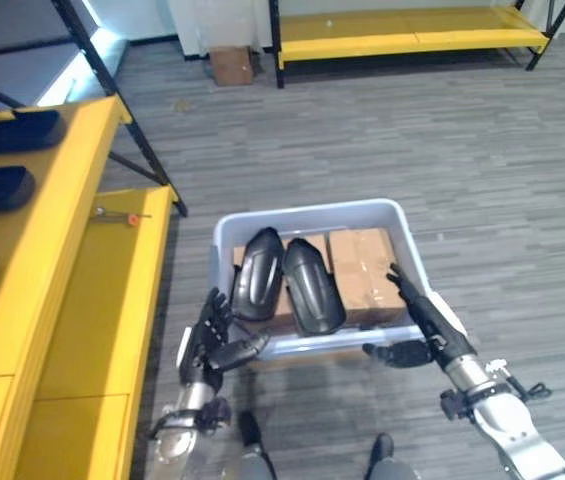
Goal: Move parts from the plastic box to the shelf.
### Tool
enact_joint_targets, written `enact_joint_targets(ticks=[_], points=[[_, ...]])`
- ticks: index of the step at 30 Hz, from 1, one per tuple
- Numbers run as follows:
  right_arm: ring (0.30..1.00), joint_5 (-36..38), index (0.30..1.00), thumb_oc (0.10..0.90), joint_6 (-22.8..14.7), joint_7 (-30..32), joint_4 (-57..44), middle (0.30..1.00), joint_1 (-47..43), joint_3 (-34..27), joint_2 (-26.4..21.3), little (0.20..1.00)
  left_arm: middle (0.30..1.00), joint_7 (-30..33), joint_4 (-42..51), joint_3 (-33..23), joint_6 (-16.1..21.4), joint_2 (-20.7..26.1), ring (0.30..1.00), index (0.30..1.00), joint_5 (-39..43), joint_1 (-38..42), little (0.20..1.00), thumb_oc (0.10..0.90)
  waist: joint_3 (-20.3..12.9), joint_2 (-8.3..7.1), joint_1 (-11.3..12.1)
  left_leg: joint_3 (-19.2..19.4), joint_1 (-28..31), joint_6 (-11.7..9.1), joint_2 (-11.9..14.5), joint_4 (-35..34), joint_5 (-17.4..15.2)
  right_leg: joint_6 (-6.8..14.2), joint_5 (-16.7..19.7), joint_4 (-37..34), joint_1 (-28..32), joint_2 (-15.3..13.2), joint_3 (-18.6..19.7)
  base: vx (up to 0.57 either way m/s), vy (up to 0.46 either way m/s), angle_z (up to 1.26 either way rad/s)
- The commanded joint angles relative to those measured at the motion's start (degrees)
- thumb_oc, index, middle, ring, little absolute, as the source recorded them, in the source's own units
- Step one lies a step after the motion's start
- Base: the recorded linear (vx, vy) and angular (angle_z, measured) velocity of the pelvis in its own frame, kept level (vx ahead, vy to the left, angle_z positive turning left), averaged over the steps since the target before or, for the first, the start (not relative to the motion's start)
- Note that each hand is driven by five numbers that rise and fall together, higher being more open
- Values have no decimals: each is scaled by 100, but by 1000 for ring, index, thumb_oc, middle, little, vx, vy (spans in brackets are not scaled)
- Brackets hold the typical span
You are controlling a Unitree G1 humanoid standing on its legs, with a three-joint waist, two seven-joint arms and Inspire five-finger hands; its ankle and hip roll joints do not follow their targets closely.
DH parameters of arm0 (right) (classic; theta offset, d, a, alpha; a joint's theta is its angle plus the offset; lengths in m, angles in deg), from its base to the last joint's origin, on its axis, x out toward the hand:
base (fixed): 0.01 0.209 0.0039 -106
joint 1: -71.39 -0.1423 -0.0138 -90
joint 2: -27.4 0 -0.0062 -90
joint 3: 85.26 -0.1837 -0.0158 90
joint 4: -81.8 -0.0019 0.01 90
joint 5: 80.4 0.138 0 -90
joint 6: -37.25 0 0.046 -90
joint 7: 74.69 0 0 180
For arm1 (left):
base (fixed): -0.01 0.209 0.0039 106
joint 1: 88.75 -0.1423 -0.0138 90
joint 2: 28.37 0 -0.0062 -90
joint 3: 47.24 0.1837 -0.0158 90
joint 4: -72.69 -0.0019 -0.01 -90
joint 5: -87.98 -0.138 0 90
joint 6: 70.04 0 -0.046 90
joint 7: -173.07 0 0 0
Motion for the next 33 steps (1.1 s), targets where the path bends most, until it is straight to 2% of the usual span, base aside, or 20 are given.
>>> enact_joint_targets(ticks=[1, 4, 5, 8, 9, 12, 16, 20, 28, 33], points=[[1000, -194, 1000, 900, -671, 140, -620, 1000, -824, -174, 123, 1000, 1000, -103, 709, -328, 579, 634, 1000, 1000, 113, 702, 1000, 900, 74, -404, 251, 110, 291, -283, 292, 307, -147, -40, 345, -37, 5, -166, -61, -20, -105, 2], [1000, -380, 1000, 900, -684, 298, -478, 1000, -1090, -191, -19, 1000, 1000, -117, 727, -297, 577, 645, 1000, 1000, 117, 756, 1000, 900, 218, -394, 299, 109, 237, -304, 334, 245, -85, -54, 334, 11, -127, -112, -38, -36, -83, 3], [1000, -635, 1000, 900, -696, 491, -360, 1000, -1409, -251, -205, 1000, 1000, -113, 764, -270, 588, 664, 1000, 1000, 123, 810, 1000, 900, 372, -376, 356, 42, 162, -385, 349, 229, -137, 15, 295, 54, -233, -101, 10, -37, -69, 6], [1000, -852, 1000, 900, -680, 666, -163, 1000, -1727, -213, -327, 1000, 1000, -101, 799, -232, 608, 686, 1000, 1000, 120, 868, 1000, 900, 510, -357, 397, 12, 78, -380, 342, 211, -122, 21, 333, 48, -315, -118, 22, -47, -7, 4], [1000, -1046, 1000, 900, -611, 838, 219, 1000, -2172, -39, -440, 1000, 1000, -70, 830, -134, 620, 708, 1000, 1000, 118, 946, 1000, 900, 696, -317, 482, -3, -6, -380, 316, 199, -132, 33, 381, 51, -396, -159, 24, -66, 46, 7], [1000, -1240, 1000, 900, -513, 966, 766, 1000, -2748, 279, -547, 1000, 1000, -24, 856, -35, 648, 769, 1000, 1000, 63, 1029, 1000, 900, 927, -294, 615, -55, -162, -371, 244, 180, -111, 57, 473, 9, -486, -222, 10, -69, 45, 9], [1000, -1319, 1000, 900, -450, 1075, 1220, 1000, -3112, 478, -566, 1000, 1000, 53, 842, 28, 650, 743, 1000, 1000, 40, 1100, 1000, 900, 1092, -271, 670, -109, -246, -350, 191, 172, -97, 58, 533, -8, -515, -275, -31, -40, 29, 12], [1000, -1391, 1000, 900, -280, 1314, 2139, 1000, -3778, 760, -569, 1000, 1000, 181, 875, 64, 689, 782, 1000, 1000, -61, 1217, 1000, 900, 1342, -209, 810, -191, -397, -335, 98, 166, -73, 65, 609, -32, -554, -351, -99, -45, 39, 19], [1000, -1600, 1000, 900, -150, 1433, 2655, 1000, -4301, 1029, -603, 1000, 1000, 210, 993, 170, 715, 809, 1000, 1000, -116, 1315, 1000, 900, 1578, -205, 921, -232, -554, -313, 19, 167, -56, 83, 673, -52, -634, -410, -159, -22, 24, 5], [1000, -2168, 1000, 900, -5, 1471, 2697, 1000, -4622, 1313, -746, 1000, 1000, 296, 899, 226, 702, 775, 1000, 1000, -175, 1434, 1000, 900, 1672, -234, 978, -260, -651, -305, -7, 150, -48, 93, 703, -79, -693, -424, -173, -1, 2, 1]])
